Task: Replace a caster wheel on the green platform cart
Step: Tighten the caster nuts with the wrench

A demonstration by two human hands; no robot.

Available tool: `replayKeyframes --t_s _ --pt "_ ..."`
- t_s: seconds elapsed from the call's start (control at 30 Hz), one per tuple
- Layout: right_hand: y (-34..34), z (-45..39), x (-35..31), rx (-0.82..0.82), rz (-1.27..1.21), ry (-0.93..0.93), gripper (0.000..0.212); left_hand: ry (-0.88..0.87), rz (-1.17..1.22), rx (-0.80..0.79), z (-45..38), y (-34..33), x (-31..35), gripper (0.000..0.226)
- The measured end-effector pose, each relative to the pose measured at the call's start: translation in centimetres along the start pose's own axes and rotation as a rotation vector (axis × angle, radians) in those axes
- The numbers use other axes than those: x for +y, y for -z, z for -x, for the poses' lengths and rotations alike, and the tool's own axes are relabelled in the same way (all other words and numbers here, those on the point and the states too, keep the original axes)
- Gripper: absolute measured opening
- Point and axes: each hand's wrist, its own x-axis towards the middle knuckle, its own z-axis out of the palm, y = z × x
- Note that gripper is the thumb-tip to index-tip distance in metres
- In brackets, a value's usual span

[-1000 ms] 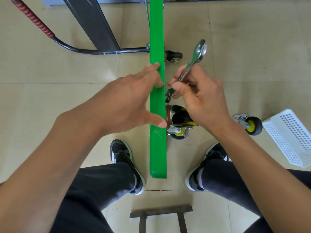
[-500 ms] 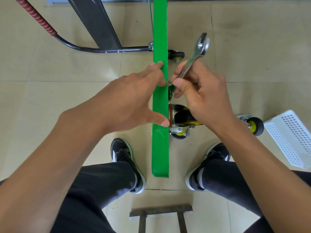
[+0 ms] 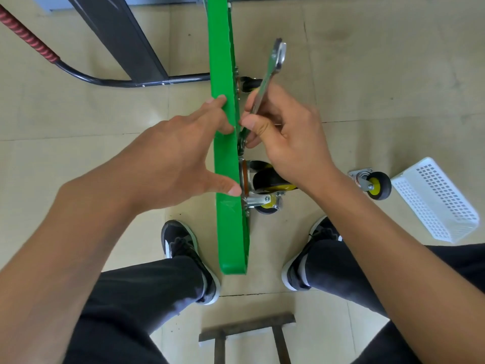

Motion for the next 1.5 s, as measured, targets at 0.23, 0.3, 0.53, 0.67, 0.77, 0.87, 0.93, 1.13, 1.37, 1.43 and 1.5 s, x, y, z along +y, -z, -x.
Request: replayKeyframes --t_s 0.23,0.3,0.53,0.67,0.77,0.87,0.93,1.13,1.37,1.43,1.5 --pt "0.0 -1.5 -0.3 -0.057 -0.055 -0.142 0.005 0.026 0.014 0.001 -0.1 0.0 0.0 0.111" --pt "0.0 -2.1 -0.2 -0.05 -0.1 -0.215 0.001 0.026 0.011 0.005 -0.1 0.0 0.0 0.112" --pt "0.1 -3.6 1.4 -0.019 -0.356 -0.56 0.014 0.035 0.012 0.001 -0.1 0.0 0.1 0.111" --pt "0.0 -3.8 2.4 0.003 -0.509 -0.746 0.013 0.032 0.01 0.001 -0.1 0.1 0.2 0.11" --pt "-0.2 -3.9 3.1 0.017 -0.594 -0.886 0.015 0.027 0.01 0.003 -0.1 0.1 0.2 0.109" --pt "-0.3 -4.1 3.5 -0.009 -0.624 -0.983 0.011 0.026 0.01 0.007 -0.1 0.2 0.2 0.108" --pt "-0.4 -4.0 3.6 -0.021 -0.65 -1.009 0.008 0.023 0.009 0.005 -0.1 0.1 0.2 0.108" --pt "0.5 -2.5 3.7 0.089 -0.56 -0.817 0.015 0.019 0.017 -0.001 -0.1 0.0 0.2 0.11" --pt "1.2 1.3 0.4 0.061 -0.205 -0.122 0.005 0.014 0.002 -0.002 -0.2 0.0 0.1 0.111" --pt "0.8 2.0 0.2 0.039 -0.102 -0.039 0.009 0.009 -0.001 -0.001 -0.2 0.0 0.1 0.112" --pt "0.5 2.3 0.2 0.033 -0.042 0.02 0.014 0.007 -0.006 0.001 -0.2 -0.1 0.1 0.112"
